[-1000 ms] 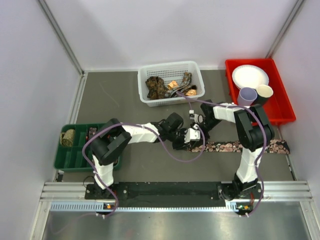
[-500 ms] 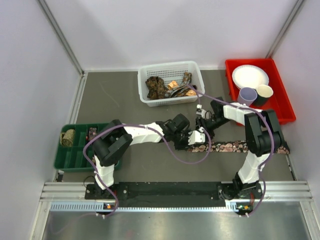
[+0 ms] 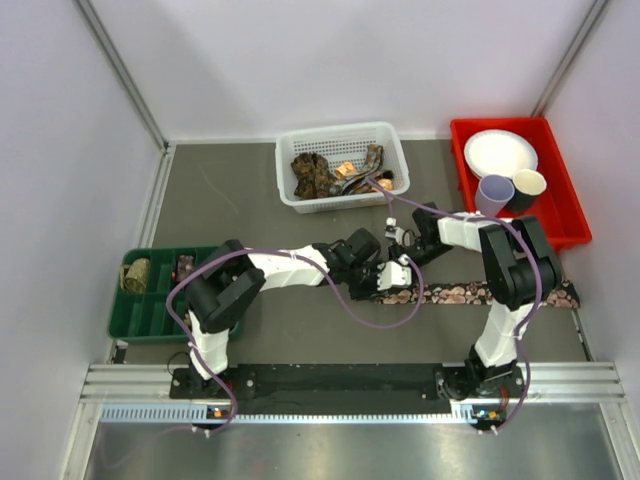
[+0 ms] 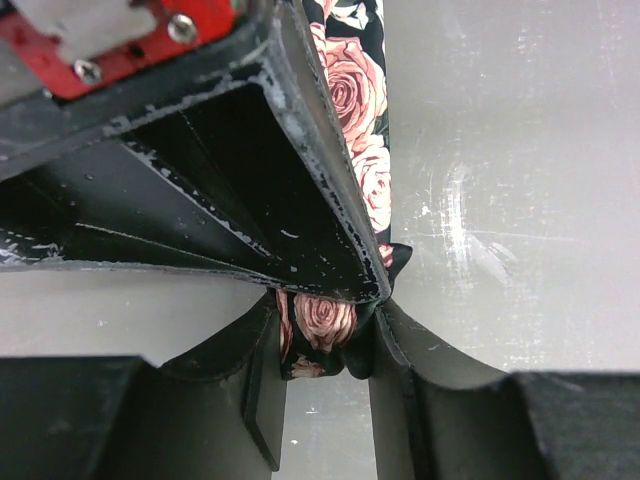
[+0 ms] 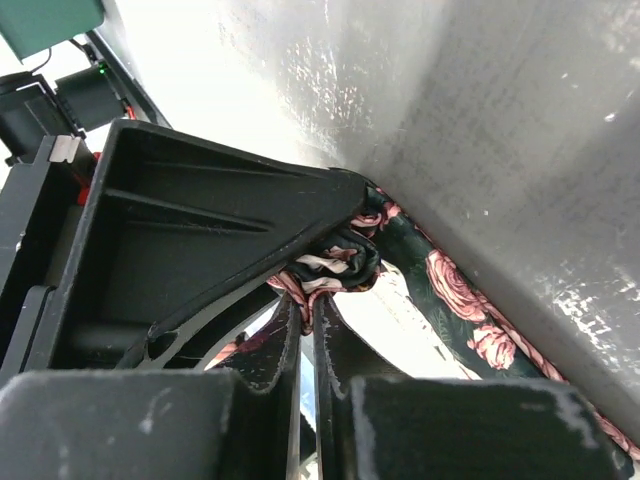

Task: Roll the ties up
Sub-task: Roll the tie at the center of the board.

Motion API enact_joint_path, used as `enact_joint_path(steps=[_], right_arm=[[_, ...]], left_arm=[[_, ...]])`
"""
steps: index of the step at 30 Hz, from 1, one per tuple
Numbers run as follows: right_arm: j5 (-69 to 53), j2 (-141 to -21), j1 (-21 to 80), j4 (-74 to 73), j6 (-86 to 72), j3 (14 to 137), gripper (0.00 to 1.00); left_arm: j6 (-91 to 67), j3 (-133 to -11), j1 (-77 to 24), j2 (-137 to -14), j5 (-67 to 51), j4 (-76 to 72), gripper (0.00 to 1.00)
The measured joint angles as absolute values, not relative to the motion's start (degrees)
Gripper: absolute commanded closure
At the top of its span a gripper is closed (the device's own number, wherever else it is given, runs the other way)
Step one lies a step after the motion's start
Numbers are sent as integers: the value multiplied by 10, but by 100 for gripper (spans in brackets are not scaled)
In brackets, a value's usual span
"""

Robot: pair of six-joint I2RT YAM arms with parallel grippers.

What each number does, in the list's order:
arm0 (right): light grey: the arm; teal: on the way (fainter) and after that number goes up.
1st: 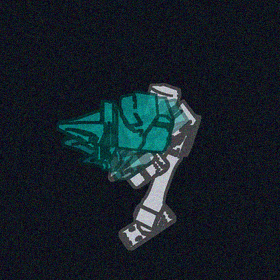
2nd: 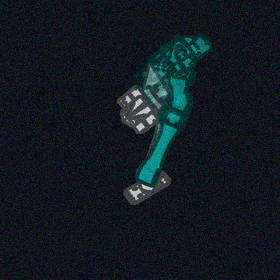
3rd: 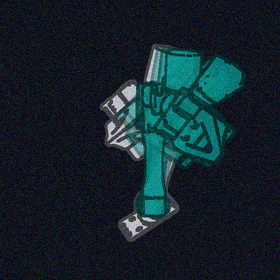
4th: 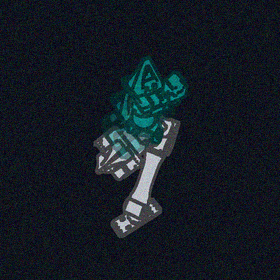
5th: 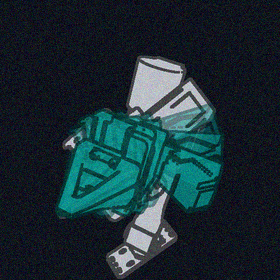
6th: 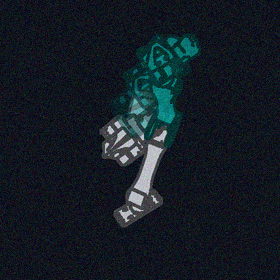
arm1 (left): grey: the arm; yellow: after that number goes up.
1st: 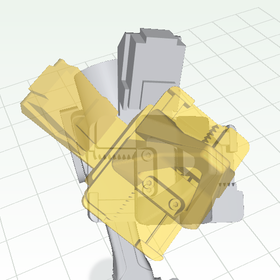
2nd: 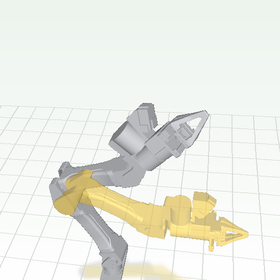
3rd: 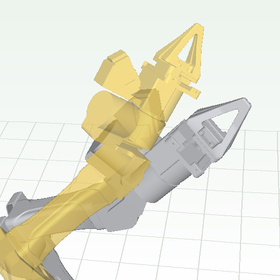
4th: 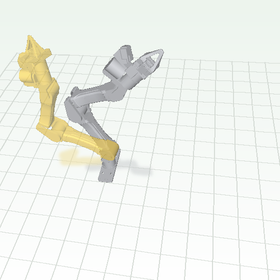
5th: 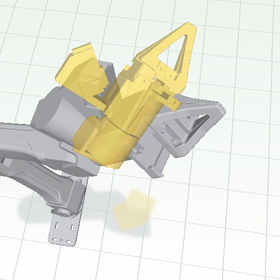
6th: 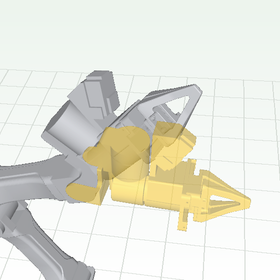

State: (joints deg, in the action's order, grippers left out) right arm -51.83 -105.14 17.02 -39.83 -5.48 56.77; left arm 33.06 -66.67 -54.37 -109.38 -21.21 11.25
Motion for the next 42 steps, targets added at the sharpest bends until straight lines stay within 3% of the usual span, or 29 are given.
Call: enact_joint_path(steps=[8,15,22,30,38,41,42], right_arm=[[-495,-1056,172,-402,-48,571,100],[-463,-1077,172,-409,-40,571,100],[-448,-1090,167,-427,-36,571,100],[-445,-1108,166,-453,-33,589,100],[-447,-1117,166,-464,-25,597,100],[-449,-1118,166,-465,-22,598,100],[-449,-1118,166,-466,-21,598,100]], left_arm=[[322,-673,-543,-1097,-212,117,41],[287,-578,-506,-1070,-291,-22,31],[236,-458,-479,-1068,-373,-265,29],[198,-440,-479,-1131,-430,-441,29],[245,-448,-488,-1142,-439,-457,31],[276,-460,-492,-1141,-439,-434,37],[288,-467,-493,-1141,-439,-422,45]])
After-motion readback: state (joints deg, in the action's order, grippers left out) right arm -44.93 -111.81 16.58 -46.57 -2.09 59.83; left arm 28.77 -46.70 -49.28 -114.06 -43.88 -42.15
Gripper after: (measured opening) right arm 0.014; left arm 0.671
